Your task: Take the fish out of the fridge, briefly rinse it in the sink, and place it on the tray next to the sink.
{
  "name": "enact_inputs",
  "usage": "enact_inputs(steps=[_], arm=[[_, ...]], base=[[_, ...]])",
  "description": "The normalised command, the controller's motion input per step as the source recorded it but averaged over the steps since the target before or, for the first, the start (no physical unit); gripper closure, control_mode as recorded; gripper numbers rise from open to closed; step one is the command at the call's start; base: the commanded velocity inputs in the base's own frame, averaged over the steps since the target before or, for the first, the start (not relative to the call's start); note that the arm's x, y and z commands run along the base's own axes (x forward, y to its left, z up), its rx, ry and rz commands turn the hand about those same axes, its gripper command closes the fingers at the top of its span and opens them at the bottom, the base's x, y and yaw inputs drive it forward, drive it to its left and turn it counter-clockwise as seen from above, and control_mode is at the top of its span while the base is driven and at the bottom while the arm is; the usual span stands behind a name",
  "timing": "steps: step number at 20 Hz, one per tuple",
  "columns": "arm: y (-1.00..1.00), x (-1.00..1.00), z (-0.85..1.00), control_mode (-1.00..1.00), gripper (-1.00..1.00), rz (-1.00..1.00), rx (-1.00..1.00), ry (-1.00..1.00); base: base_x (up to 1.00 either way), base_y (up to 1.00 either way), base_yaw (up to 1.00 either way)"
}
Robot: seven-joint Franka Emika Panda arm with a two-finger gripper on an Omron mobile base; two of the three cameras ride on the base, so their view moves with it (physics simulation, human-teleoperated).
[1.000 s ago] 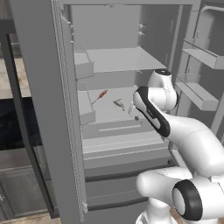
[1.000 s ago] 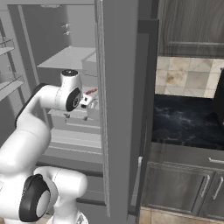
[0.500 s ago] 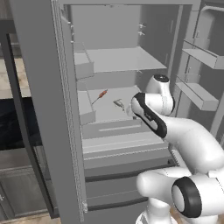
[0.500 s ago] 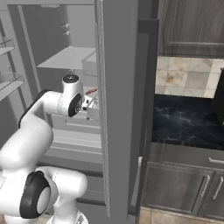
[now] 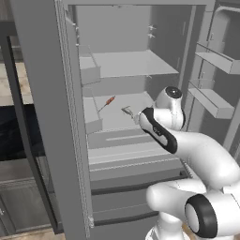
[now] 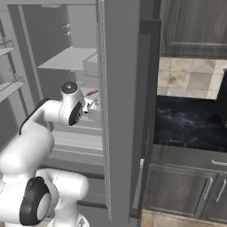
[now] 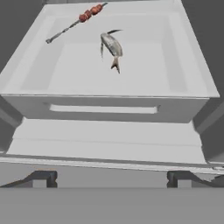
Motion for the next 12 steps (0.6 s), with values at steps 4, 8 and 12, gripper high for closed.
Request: enact_inputs(steps=[4, 8, 12], arm=[[0.19, 0.68, 0.0, -1.0, -1.0, 0.0, 0.0, 0.0], [0.12, 0.67, 0.0, -1.0, -1.0, 0.0, 0.0, 0.0], [0.0, 0.23, 0.0, -1.0, -1.0, 0.0, 0.0, 0.01]], base=[[0.0, 0.0, 0.0], [0.0, 0.0, 0.0], [0.0, 0.0, 0.0]])
